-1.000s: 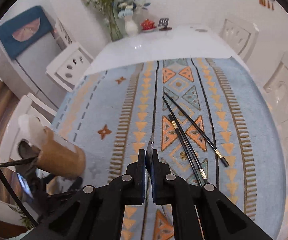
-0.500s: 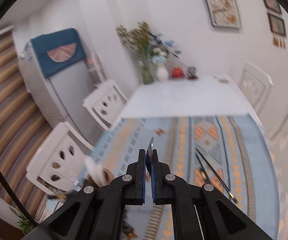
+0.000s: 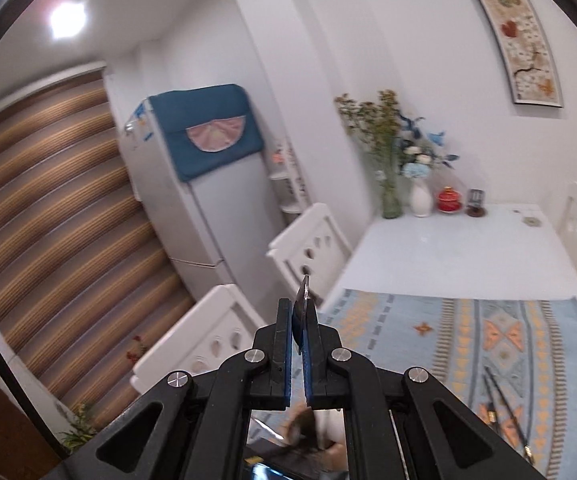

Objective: Organize utensils
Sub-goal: 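Lower the spoon into the wooden cup and open the right tool, then move the right tool back to the black chopsticks on the cloth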

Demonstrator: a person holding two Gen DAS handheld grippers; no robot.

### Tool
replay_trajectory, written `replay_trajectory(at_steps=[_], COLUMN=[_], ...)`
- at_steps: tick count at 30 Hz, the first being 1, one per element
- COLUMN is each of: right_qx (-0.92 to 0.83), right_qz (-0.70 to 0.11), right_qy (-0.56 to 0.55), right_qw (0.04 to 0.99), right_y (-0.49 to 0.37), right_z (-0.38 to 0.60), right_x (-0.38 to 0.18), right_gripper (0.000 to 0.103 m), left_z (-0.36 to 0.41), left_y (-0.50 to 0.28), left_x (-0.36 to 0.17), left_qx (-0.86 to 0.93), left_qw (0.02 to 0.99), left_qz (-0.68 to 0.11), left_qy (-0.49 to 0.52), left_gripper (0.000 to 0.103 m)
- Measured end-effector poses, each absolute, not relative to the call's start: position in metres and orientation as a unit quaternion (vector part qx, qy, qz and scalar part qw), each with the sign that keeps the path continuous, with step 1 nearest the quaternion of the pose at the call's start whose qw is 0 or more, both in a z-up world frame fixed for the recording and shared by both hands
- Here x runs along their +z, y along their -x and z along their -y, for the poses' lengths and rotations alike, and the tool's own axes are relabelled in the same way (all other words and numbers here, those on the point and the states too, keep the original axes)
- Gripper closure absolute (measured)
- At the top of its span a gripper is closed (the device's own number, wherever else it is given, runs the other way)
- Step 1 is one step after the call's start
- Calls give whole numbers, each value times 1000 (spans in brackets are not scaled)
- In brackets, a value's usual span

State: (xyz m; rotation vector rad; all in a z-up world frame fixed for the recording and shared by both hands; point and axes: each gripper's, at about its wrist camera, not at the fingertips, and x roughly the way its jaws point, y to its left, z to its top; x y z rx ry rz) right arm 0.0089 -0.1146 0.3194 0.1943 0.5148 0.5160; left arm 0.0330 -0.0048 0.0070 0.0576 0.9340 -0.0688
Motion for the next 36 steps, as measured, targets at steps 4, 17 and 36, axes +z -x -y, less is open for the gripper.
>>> replay_trajectory(at_steps=[4,17,36], right_qx=[281,299,188], right_qz=[-268,-334,-349], right_qy=[-102,-89,-161], right_qw=[916,889,904], right_y=[-19,-44,-29], right_z=[93,61,171], right_x=[312,257,268], right_gripper=[99,99,95], left_z=[5,5,6], left_y=[-33,-33,-33], left_x=[7,7,6], left_qx=[-33,-33,-33], left_qw=[892,892,892], left_qz=[-450,-450,-450], left_qy=[-28,-28,-28], left_gripper=[0,0,0])
